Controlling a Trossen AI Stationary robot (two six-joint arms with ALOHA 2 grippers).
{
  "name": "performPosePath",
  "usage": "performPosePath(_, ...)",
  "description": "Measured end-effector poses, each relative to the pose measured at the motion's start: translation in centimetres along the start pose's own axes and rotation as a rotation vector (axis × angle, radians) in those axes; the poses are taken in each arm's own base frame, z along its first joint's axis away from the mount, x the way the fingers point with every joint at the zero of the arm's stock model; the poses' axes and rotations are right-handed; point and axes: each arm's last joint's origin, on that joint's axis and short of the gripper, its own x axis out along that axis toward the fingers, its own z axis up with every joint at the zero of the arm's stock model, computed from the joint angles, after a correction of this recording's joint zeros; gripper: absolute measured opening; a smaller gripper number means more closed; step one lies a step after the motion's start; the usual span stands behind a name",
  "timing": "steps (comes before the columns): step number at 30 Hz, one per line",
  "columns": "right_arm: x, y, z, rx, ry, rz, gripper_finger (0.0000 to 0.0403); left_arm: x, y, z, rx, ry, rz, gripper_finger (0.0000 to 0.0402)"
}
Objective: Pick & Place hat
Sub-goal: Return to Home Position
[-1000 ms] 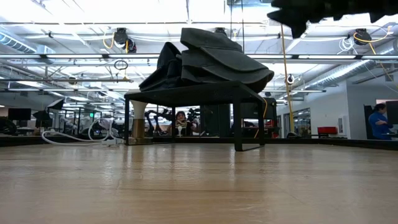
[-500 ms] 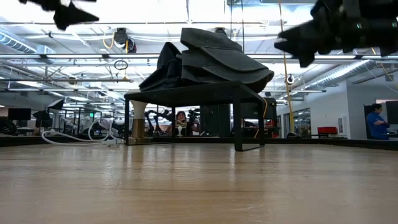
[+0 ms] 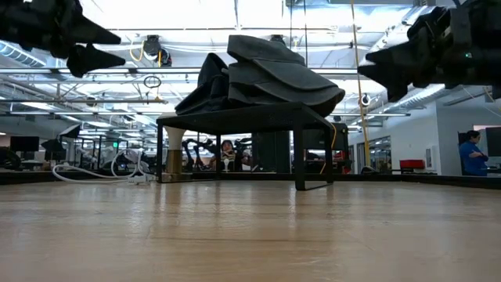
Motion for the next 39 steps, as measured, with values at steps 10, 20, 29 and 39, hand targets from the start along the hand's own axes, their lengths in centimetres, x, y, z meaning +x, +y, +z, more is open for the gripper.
performPosePath(10, 0.0, 0.0, -0.1, -0.056, 0.007, -0.003, 0.0166, -0.1, 0.3, -1.9, 0.0, -0.044, -0.026, 0.0323)
performPosePath(20, -0.5, -0.7, 0.0, -0.076, 0.026, -0.056, 0.0166, 0.0, 0.4, -3.1, 0.01, -0.07, -0.038, 0.0306)
performPosePath(29, -1.0, -1.4, 0.1, -0.079, 0.032, -0.114, 0.0166, 1.4, 0.5, -5.9, -0.001, -0.111, -0.06, 0.0303)
performPosePath(39, -1.3, -1.6, -0.3, -0.084, 0.088, -0.138, 0.0166, 1.7, 0.5, -6.4, 0.006, -0.132, -0.061, 0.0323)
